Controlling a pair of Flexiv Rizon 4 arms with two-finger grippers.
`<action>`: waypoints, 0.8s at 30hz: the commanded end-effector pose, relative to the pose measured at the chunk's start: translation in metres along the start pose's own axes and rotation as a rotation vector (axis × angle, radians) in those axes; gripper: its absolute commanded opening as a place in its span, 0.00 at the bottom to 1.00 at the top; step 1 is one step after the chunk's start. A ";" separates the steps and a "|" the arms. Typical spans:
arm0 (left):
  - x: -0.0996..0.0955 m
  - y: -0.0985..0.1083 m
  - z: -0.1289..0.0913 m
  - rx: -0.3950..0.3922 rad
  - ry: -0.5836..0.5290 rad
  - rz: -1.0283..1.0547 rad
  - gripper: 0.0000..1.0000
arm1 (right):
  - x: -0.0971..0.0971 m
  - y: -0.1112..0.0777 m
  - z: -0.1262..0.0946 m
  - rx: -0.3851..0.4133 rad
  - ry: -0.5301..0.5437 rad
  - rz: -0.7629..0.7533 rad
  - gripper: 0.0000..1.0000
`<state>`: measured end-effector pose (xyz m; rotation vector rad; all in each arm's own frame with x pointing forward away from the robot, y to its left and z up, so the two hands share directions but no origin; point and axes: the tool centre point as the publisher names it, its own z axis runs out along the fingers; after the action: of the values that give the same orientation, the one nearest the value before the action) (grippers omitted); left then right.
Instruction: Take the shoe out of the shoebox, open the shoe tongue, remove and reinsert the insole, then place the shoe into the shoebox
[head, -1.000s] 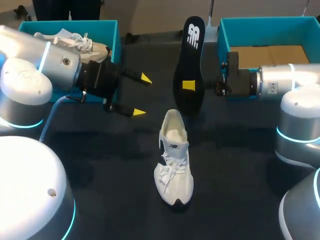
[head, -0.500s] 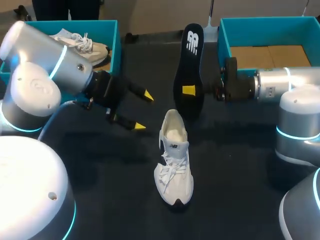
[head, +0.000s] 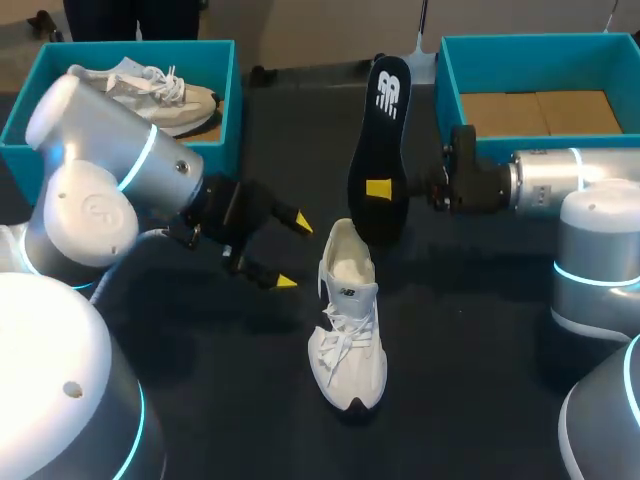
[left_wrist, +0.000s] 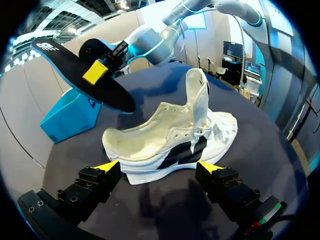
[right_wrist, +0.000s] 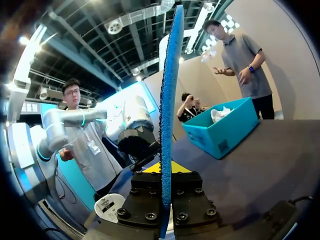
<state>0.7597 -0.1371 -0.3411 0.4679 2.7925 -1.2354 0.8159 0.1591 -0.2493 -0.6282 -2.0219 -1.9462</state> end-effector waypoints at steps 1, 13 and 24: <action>-0.003 0.004 0.014 -0.007 0.001 -0.002 1.00 | 0.001 0.000 0.001 0.003 -0.004 0.001 0.00; -0.004 0.004 0.021 -0.036 0.004 -0.044 1.00 | -0.005 -0.013 0.008 0.002 0.018 -0.004 0.00; -0.007 0.002 0.026 -0.057 0.008 -0.069 1.00 | -0.003 -0.023 0.013 0.017 0.027 0.015 0.00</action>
<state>0.7646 -0.1519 -0.3597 0.3851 2.8505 -1.1817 0.8097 0.1698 -0.2691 -0.6051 -2.0108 -1.9164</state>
